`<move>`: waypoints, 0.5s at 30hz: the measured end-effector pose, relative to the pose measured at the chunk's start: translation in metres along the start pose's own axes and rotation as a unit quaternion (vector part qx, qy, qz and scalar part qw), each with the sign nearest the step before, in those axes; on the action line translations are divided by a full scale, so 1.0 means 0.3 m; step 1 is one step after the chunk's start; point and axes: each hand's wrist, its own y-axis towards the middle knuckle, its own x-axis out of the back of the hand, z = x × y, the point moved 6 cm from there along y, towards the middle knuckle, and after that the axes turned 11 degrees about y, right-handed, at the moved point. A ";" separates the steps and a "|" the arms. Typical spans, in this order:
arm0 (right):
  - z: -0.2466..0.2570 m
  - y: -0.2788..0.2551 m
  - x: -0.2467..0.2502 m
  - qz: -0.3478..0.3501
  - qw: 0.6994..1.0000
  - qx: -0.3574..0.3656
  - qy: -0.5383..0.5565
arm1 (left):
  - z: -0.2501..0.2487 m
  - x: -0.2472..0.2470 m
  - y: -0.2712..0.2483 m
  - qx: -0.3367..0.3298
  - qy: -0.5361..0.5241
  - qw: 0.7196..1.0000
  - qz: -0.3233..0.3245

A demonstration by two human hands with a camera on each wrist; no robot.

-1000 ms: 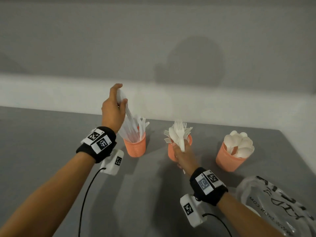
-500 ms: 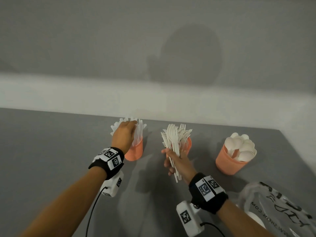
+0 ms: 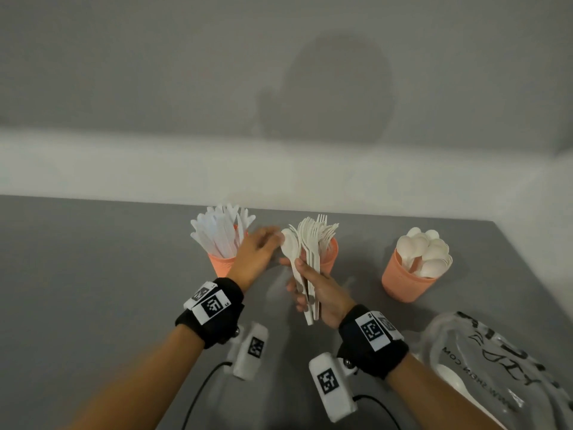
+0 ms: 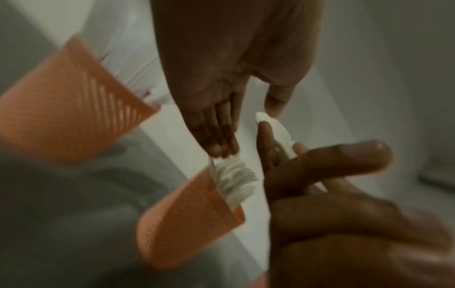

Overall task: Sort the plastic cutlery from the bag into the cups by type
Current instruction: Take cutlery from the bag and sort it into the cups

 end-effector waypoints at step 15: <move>0.072 -0.146 0.141 -0.113 0.969 0.093 -0.201 | -0.044 -0.218 -0.050 0.032 0.010 0.999 -0.017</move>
